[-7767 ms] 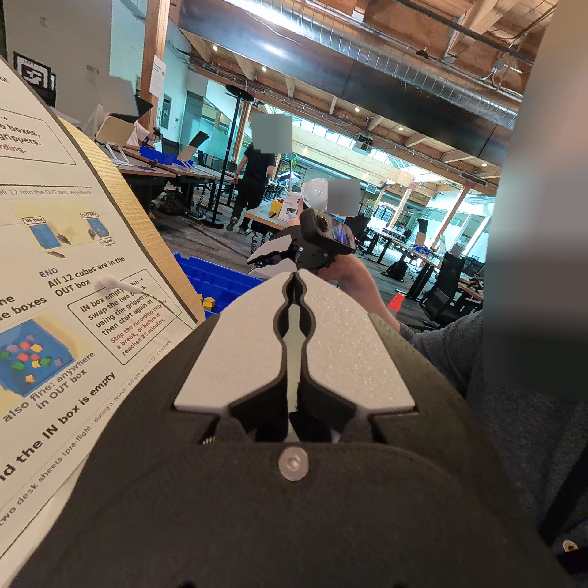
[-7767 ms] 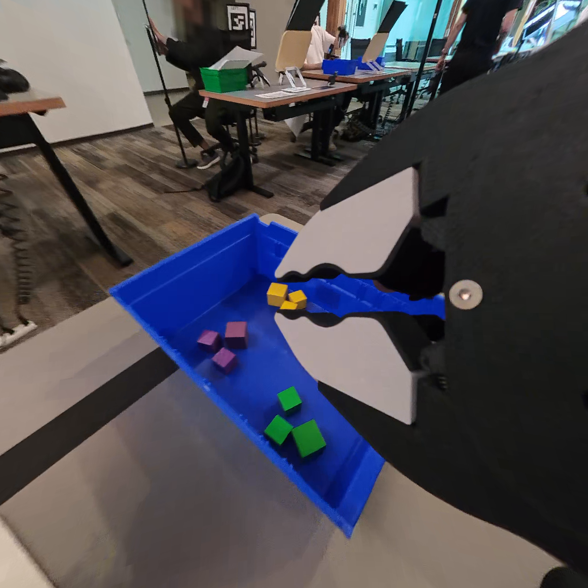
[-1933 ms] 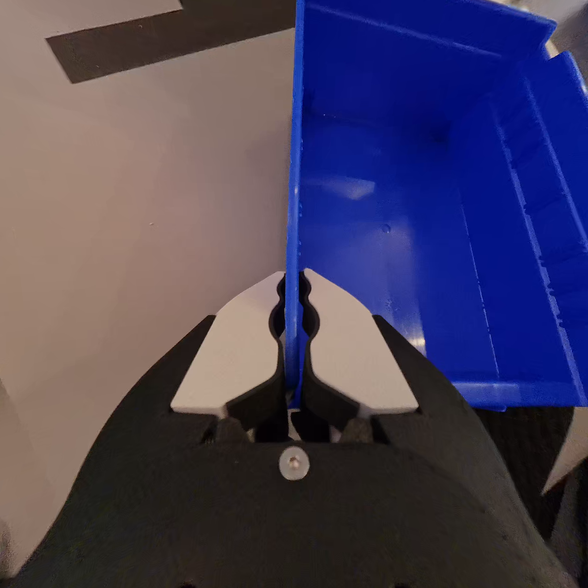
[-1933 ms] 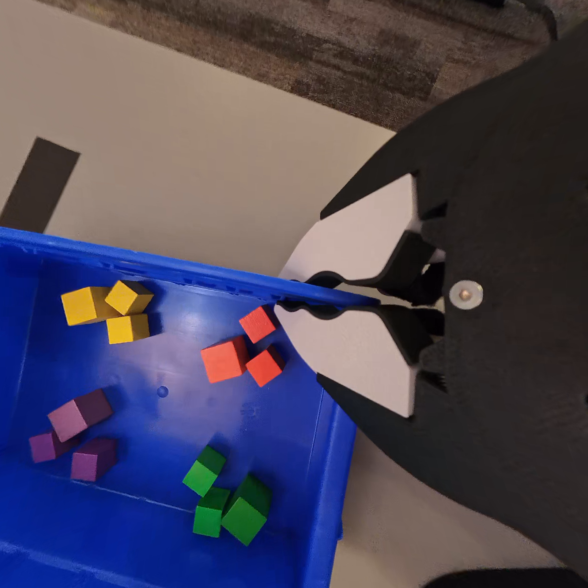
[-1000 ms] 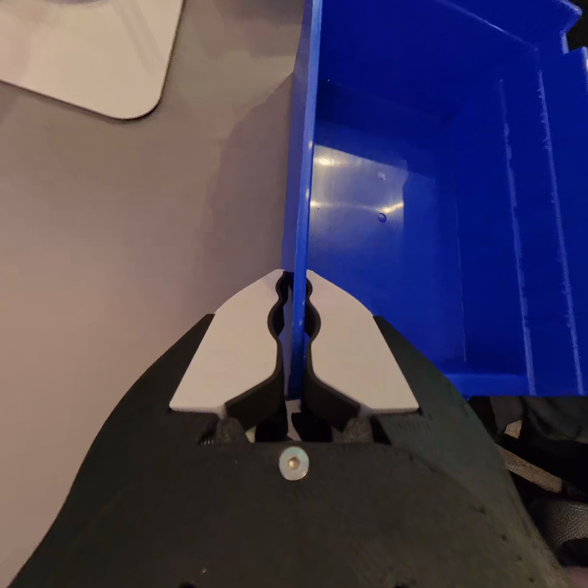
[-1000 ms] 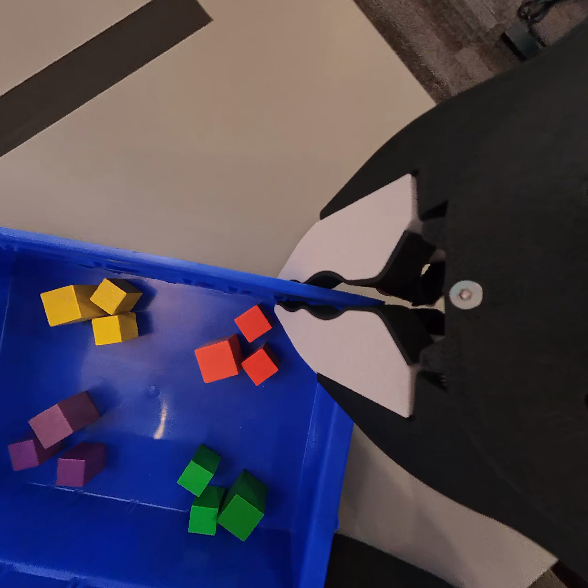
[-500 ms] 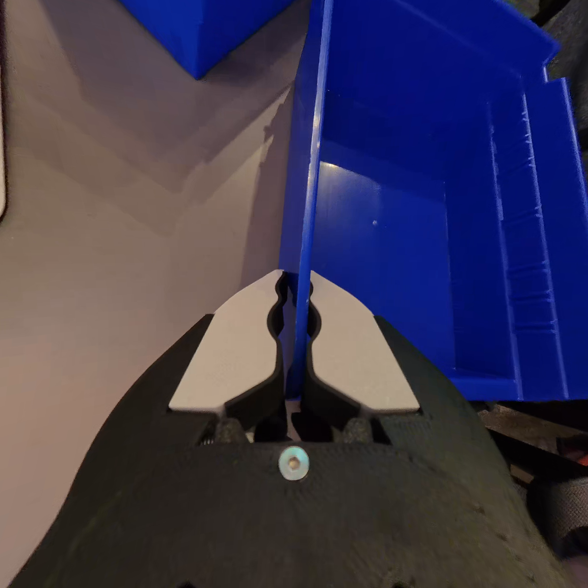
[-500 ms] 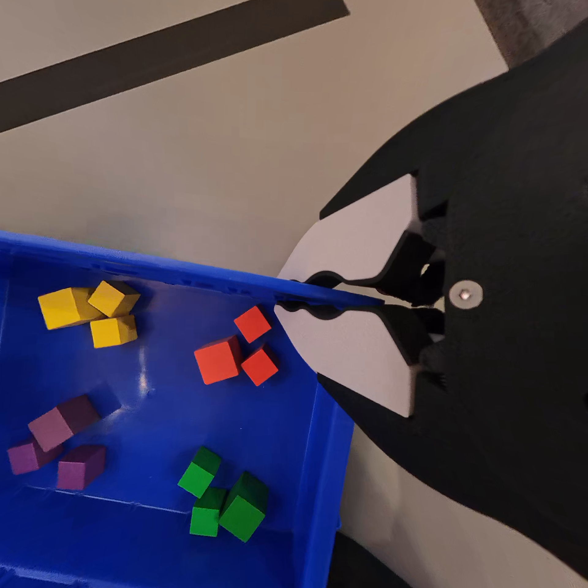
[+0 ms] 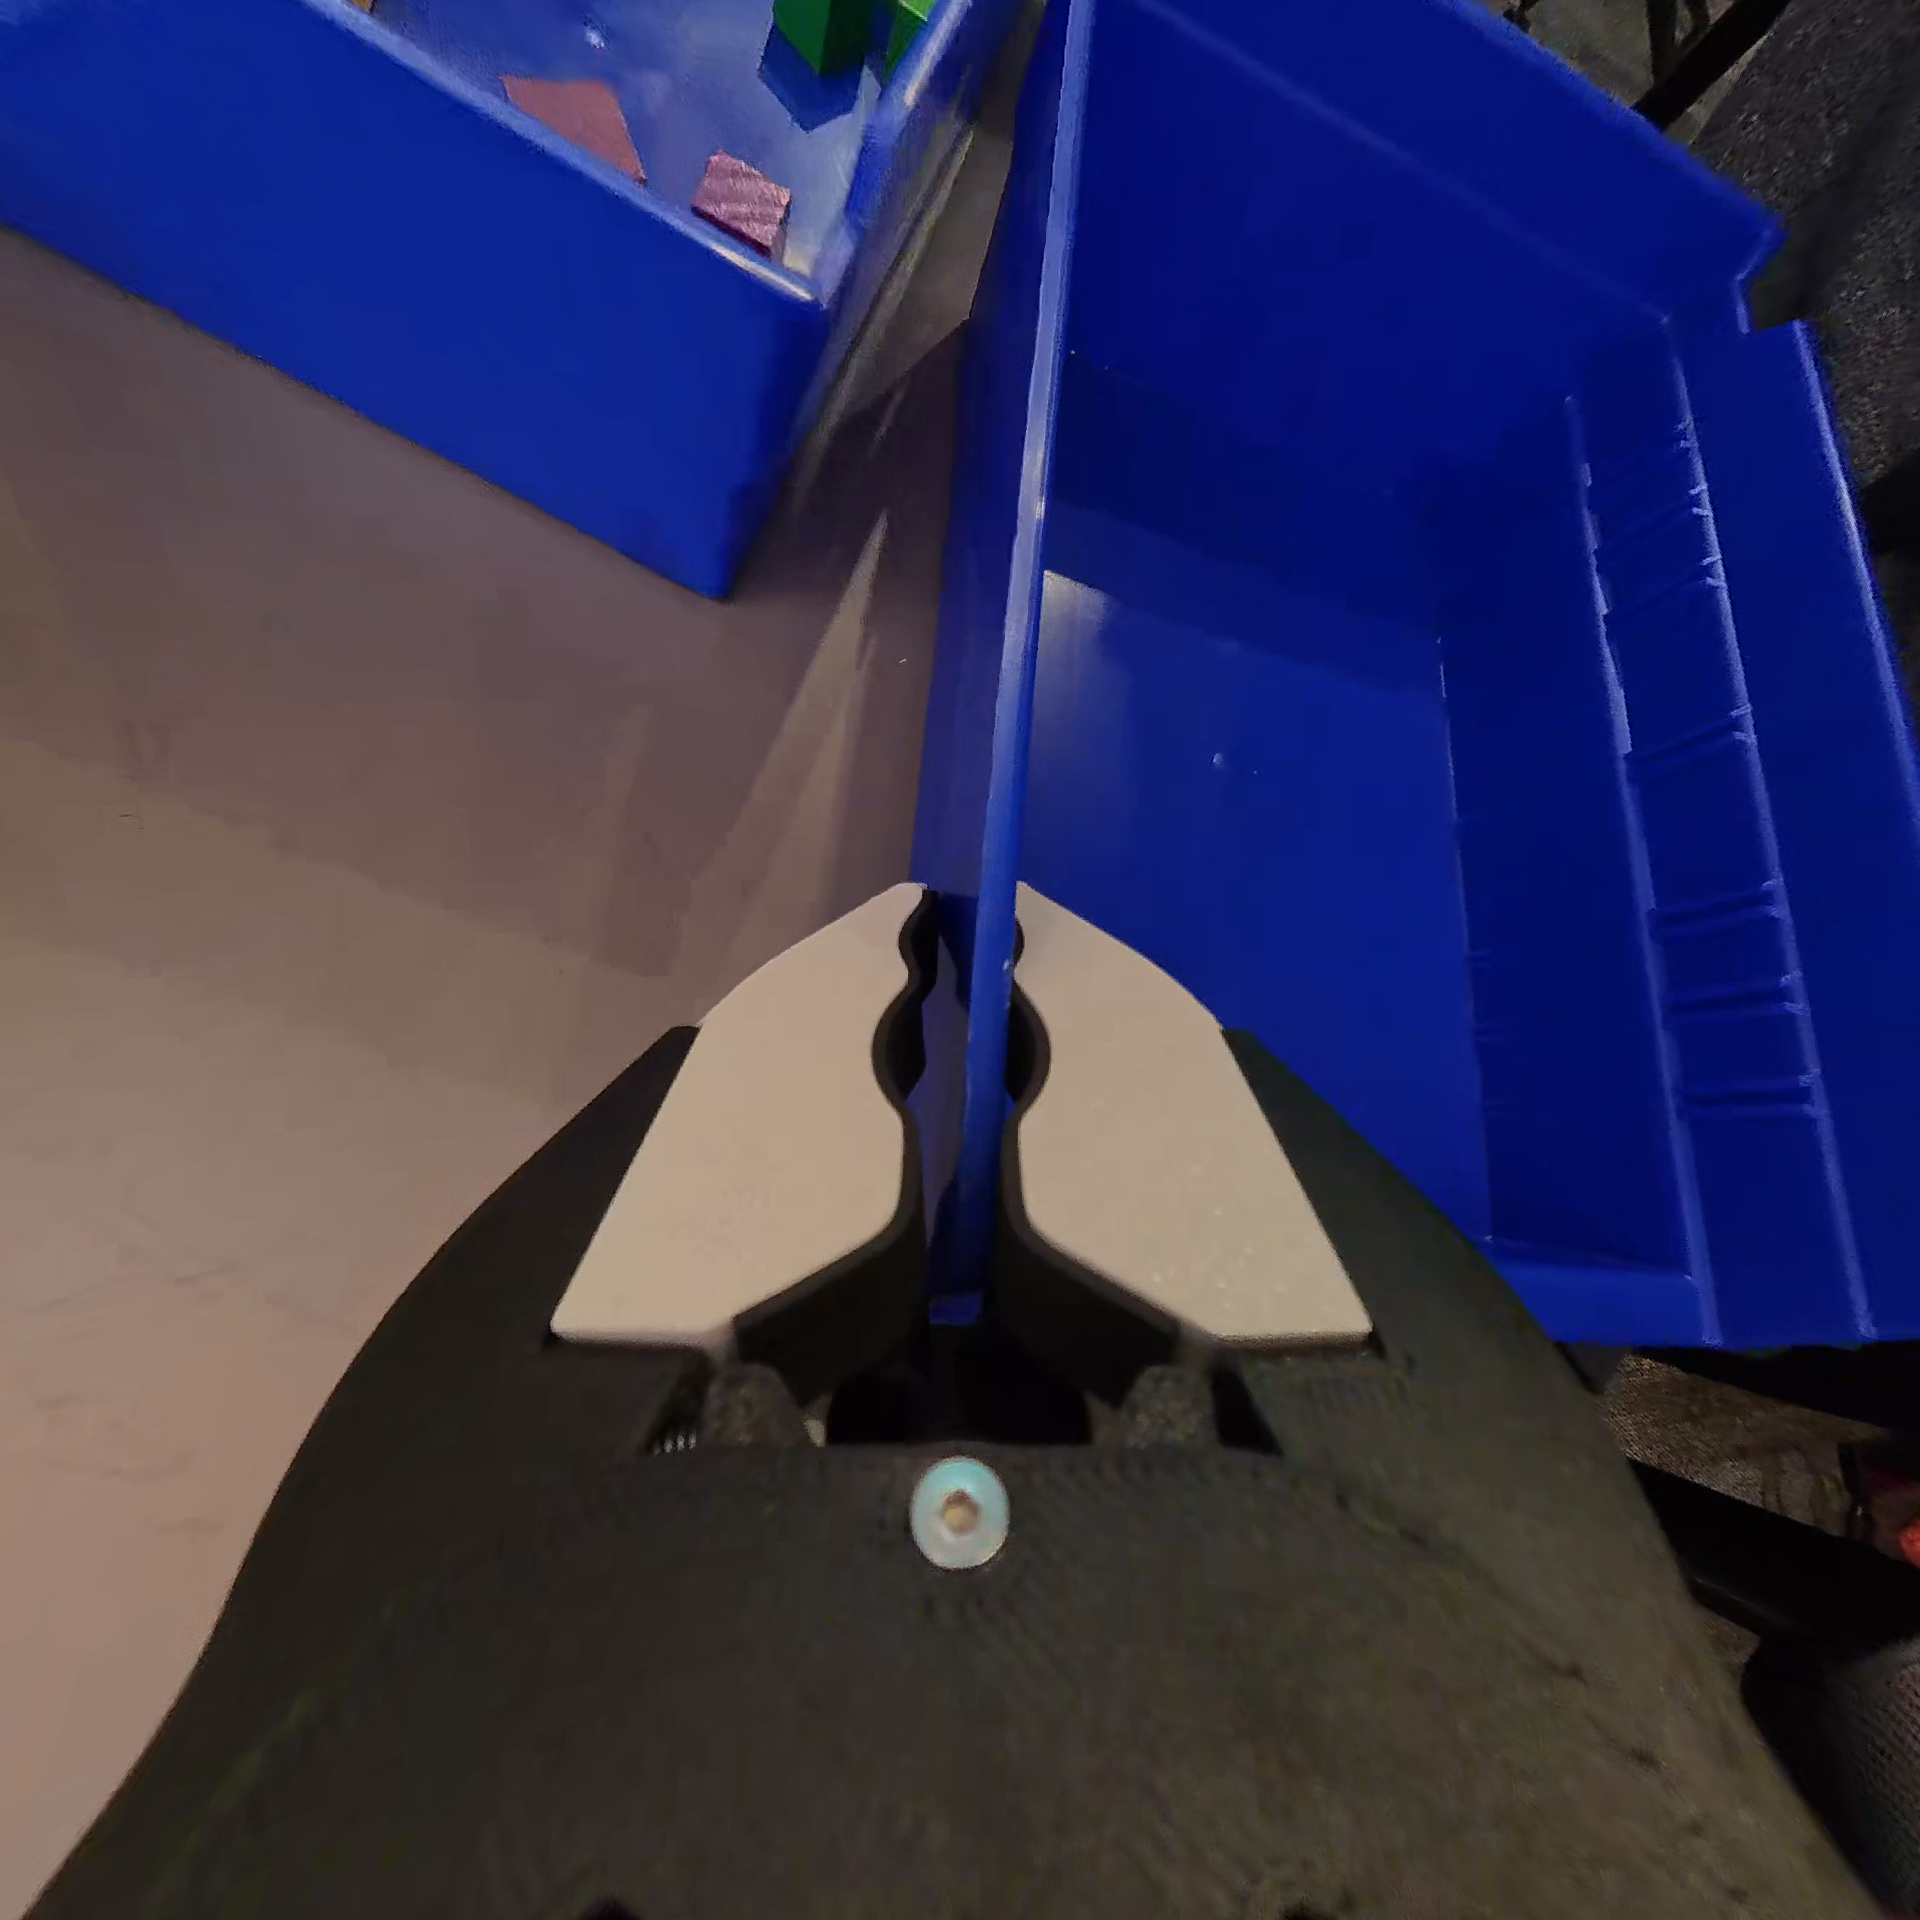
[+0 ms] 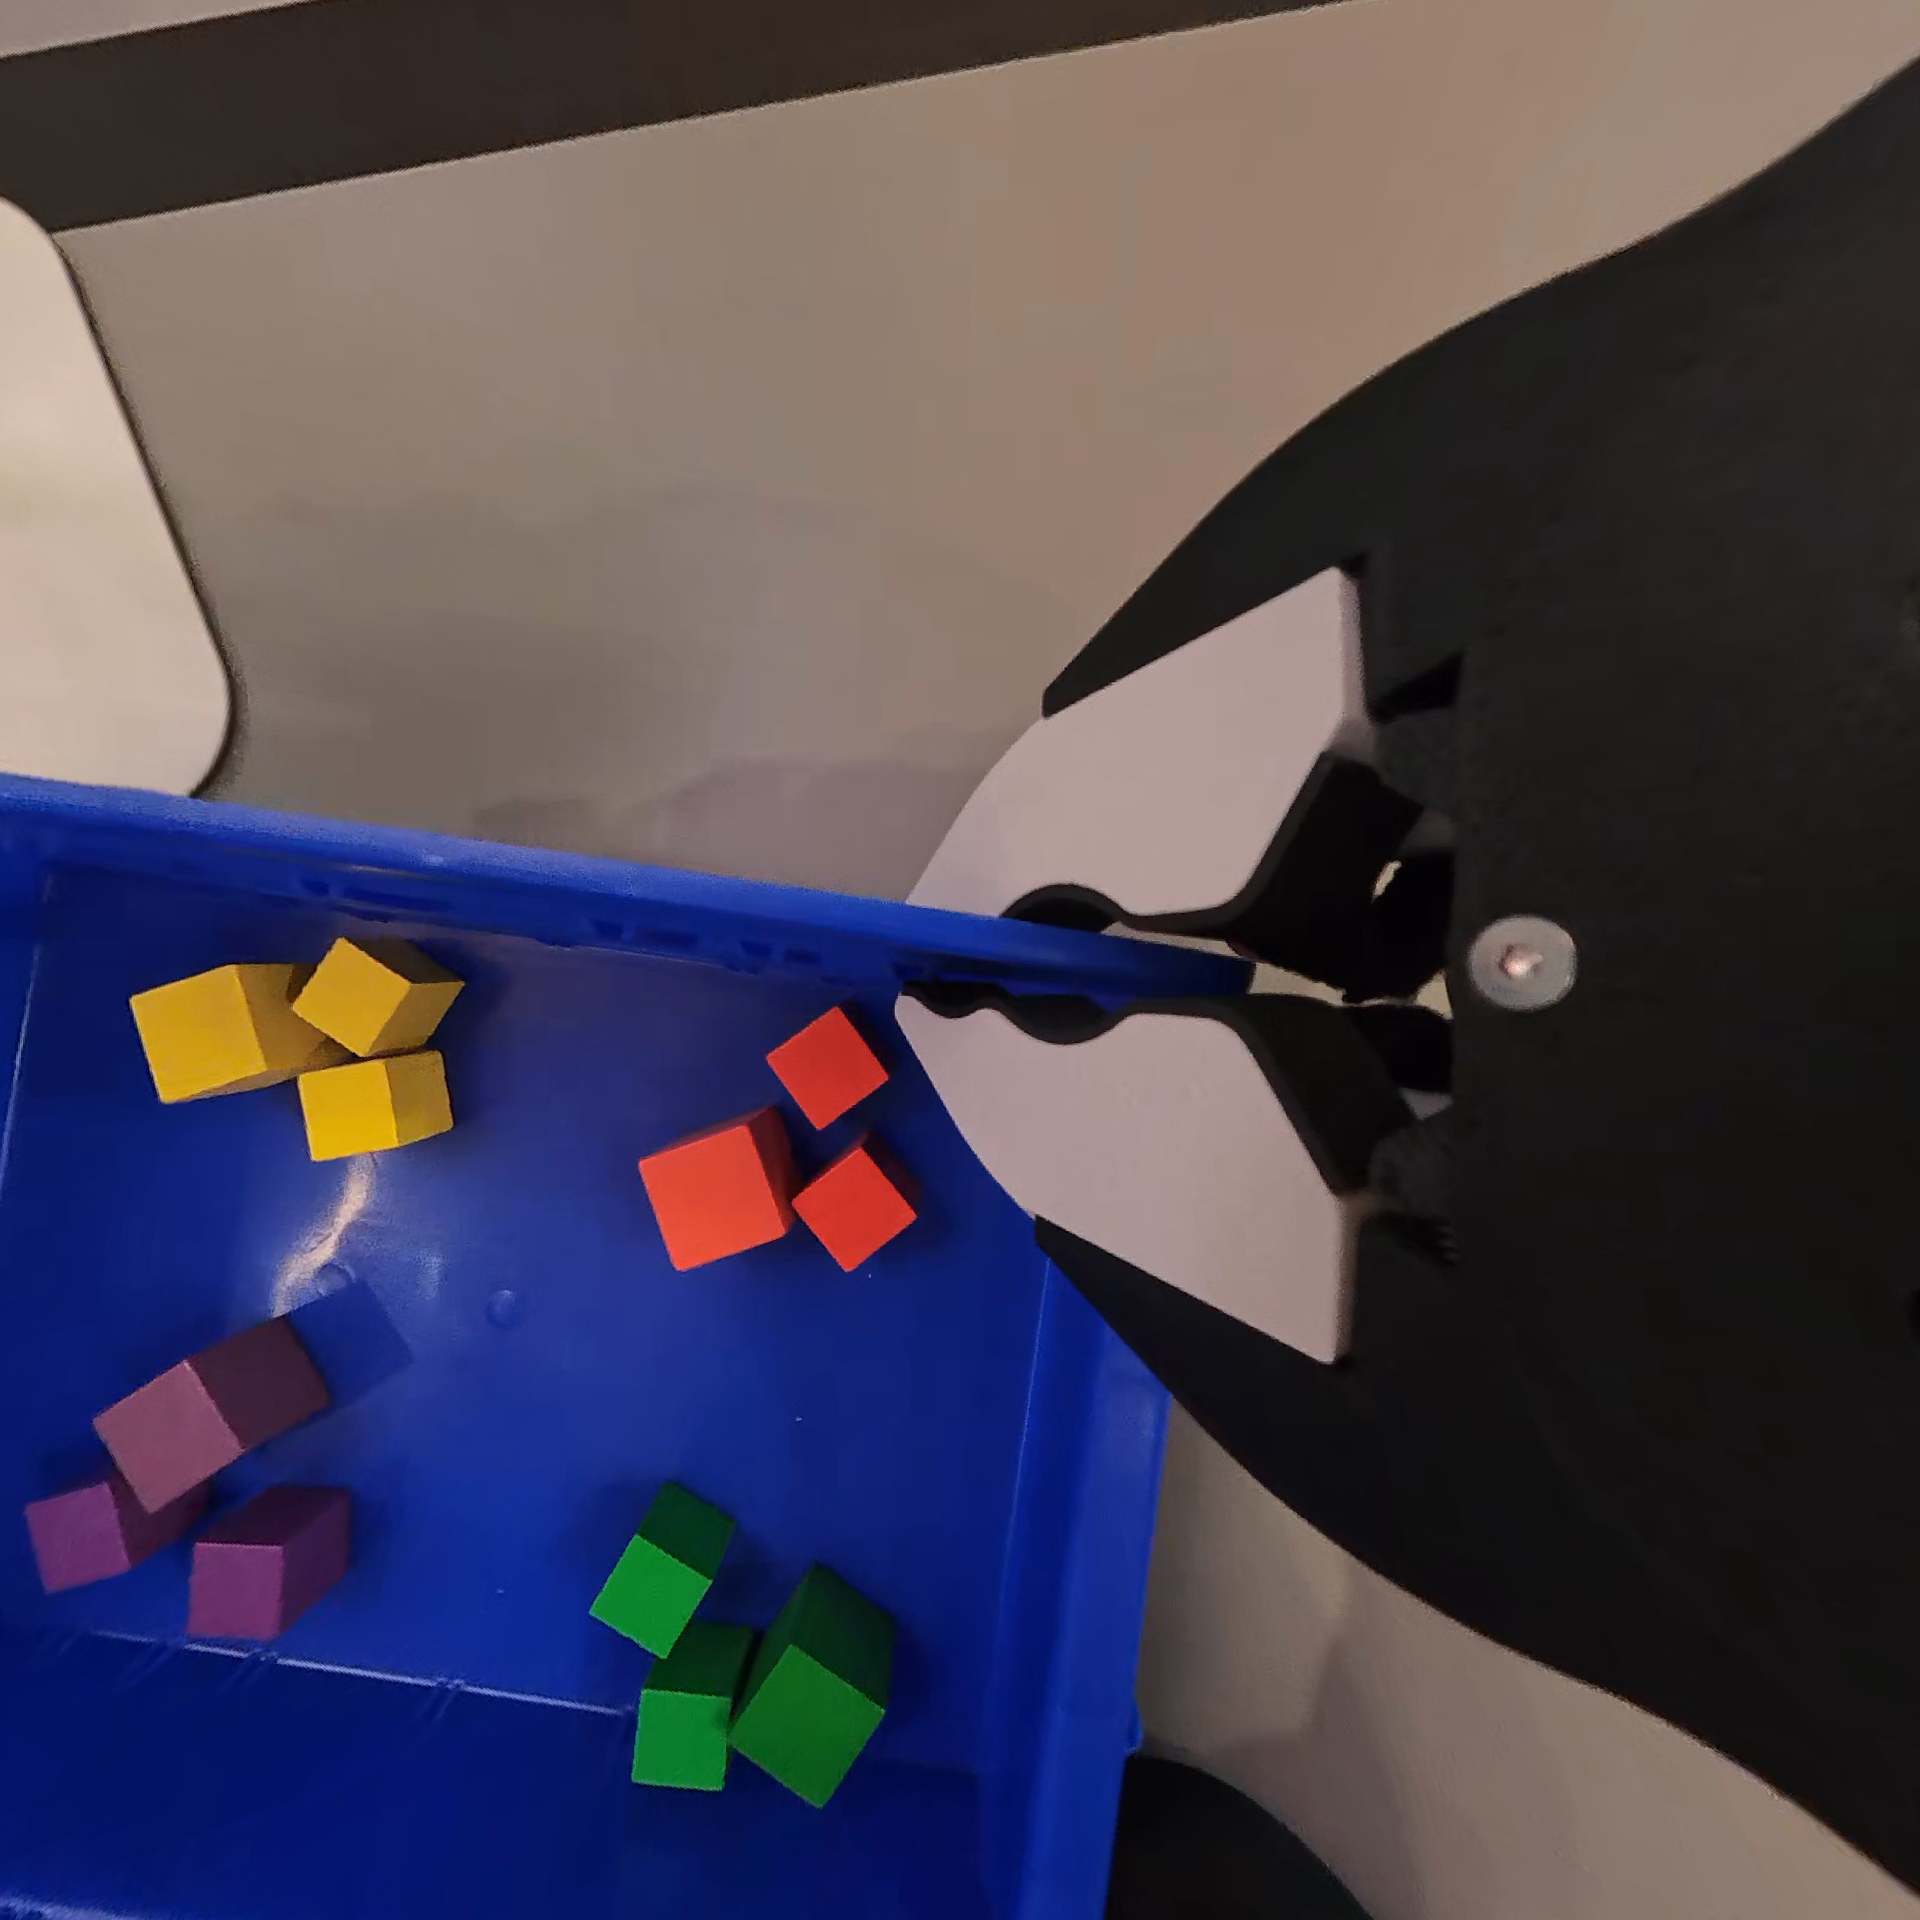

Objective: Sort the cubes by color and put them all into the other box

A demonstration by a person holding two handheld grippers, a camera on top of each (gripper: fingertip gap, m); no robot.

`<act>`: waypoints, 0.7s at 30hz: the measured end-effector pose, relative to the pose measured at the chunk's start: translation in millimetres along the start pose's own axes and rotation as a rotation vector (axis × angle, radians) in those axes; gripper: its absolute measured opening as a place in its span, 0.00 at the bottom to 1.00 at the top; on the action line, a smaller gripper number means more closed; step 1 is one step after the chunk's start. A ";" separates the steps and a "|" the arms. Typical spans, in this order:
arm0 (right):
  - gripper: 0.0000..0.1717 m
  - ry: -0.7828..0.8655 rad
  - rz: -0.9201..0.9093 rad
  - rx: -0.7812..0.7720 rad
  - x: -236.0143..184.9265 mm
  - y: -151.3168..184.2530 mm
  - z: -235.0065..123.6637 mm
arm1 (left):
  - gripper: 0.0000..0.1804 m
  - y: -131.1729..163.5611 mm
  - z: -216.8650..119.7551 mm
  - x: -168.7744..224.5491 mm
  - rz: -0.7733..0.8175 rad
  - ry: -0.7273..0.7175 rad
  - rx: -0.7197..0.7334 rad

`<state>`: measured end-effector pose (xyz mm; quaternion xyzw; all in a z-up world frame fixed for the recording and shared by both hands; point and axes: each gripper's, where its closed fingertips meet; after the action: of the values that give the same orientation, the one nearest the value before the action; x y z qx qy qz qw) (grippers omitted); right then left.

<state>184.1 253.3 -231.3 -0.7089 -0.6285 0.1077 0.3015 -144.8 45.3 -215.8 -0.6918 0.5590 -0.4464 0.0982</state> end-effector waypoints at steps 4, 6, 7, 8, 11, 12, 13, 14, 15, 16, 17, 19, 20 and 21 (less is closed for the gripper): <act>0.03 -0.025 -0.021 0.016 1.1 -17.5 13.9 | 0.05 -1.7 3.4 0.8 0.001 0.009 0.005; 0.03 -0.035 -0.033 0.021 2.2 -27.0 20.9 | 0.05 -3.0 4.5 0.5 -0.007 0.017 0.014; 0.03 -0.043 -0.036 0.021 2.3 -31.4 24.5 | 0.05 -3.6 5.1 0.5 -0.010 0.022 0.022; 0.03 -0.049 -0.035 0.021 2.3 -35.9 27.7 | 0.06 -4.9 5.3 0.8 -0.016 0.028 0.036; 0.04 -0.028 -0.044 0.017 4.6 -46.4 34.9 | 0.16 -5.7 0.3 5.1 -0.084 0.077 0.083; 0.10 0.002 -0.037 0.025 8.4 -49.8 34.5 | 0.20 -3.7 -5.1 6.5 -0.118 0.092 0.092; 0.15 0.008 -0.014 0.041 9.1 -54.1 30.4 | 0.23 -2.2 -12.3 8.9 -0.145 0.107 0.109; 0.20 0.036 0.011 0.053 12.3 -57.6 24.4 | 0.25 -2.7 -21.7 9.7 -0.166 0.102 0.138; 0.26 0.092 0.028 0.051 17.3 -59.3 16.5 | 0.26 -5.1 -32.4 10.2 -0.182 0.087 0.173; 0.33 0.167 0.044 0.043 23.1 -60.5 6.3 | 0.28 -10.6 -43.5 11.0 -0.195 0.069 0.212; 0.35 0.232 0.071 0.045 26.0 -63.4 -6.8 | 0.30 -19.5 -55.2 8.1 -0.214 0.031 0.261; 0.35 0.287 0.110 0.054 10.7 -73.0 -34.3 | 0.35 -43.7 -71.6 1.3 -0.246 -0.026 0.352; 0.35 0.307 0.121 0.045 -2.2 -76.7 -45.7 | 0.33 -55.2 -73.7 -3.7 -0.261 -0.055 0.373; 0.35 0.314 0.139 0.038 -18.5 -81.4 -55.7 | 0.33 -65.6 -73.1 -11.3 -0.280 -0.091 0.385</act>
<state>143.0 221.6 -145.4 -0.7529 -0.5210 0.0281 0.4011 -152.7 104.9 -137.3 -0.7505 0.3572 -0.5223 0.1908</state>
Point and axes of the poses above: each gripper's, where its closed fingertips meet, z out along the fingers, y out of its underside, x = y × z across the jaws, and after that the axes turned 15 degrees about y, right-handed
